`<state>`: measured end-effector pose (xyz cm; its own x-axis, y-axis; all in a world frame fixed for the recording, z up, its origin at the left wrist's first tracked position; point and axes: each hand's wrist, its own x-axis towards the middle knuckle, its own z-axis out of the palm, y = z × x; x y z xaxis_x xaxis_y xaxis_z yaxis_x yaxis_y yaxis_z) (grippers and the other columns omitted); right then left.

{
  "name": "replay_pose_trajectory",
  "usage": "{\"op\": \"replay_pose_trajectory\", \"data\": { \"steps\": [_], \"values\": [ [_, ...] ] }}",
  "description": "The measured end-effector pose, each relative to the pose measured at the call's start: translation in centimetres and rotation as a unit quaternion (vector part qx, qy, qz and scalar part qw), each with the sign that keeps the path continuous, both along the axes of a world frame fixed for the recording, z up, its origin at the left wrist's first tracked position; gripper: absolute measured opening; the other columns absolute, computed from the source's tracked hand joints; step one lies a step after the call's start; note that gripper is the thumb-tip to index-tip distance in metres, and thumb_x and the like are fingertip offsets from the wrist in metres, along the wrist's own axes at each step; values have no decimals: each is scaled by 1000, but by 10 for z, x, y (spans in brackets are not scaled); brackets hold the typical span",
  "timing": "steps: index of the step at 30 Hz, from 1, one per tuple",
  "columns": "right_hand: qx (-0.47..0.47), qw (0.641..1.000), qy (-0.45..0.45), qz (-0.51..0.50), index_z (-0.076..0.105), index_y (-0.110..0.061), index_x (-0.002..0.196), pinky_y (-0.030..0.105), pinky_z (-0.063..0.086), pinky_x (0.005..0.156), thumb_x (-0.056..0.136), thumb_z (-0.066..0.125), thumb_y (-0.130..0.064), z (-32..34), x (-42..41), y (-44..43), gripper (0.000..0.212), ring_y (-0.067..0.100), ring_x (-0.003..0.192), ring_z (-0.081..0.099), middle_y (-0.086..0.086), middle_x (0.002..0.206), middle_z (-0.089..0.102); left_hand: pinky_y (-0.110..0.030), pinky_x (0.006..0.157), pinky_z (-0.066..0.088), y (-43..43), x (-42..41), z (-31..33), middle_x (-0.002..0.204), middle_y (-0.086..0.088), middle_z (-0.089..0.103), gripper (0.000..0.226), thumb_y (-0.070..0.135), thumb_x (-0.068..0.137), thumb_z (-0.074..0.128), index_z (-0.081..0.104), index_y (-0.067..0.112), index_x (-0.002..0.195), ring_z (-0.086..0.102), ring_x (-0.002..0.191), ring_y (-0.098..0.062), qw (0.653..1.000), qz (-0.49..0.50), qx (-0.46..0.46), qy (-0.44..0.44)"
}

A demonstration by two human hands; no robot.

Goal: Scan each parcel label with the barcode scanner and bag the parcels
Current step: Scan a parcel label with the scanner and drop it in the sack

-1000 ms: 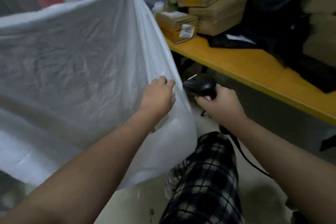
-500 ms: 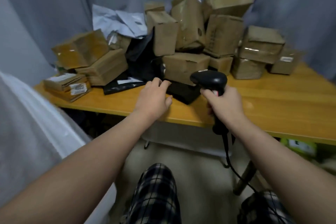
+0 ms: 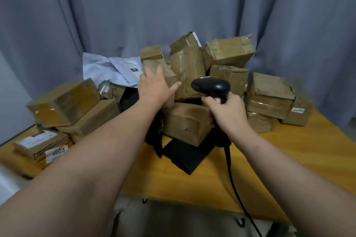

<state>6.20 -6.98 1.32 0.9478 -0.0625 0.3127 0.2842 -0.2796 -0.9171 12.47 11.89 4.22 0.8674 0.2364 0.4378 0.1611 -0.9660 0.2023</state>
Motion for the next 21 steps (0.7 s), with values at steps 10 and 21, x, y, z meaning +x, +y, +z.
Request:
{"op": "replay_pose_trajectory", "data": {
  "steps": [10,21],
  "values": [
    [11,999,35,-26,59,-18,87,45,60,64,84,68,-34,-10,32,-6,18,22,50,66,7,62,67,-42,82,41,-3,47,11,137,-15,31,71,54,85,55,31,13,137,48,115,-40,999,31,-29,21],
    [25,999,30,1,61,-16,86,37,57,60,86,68,-30,-18,-21,1,15,18,49,64,3,62,64,-36,94,39,35,-43,12,133,-9,32,56,42,85,62,41,14,129,51,108,-30,947,-44,-278,-153]
  ]
}}
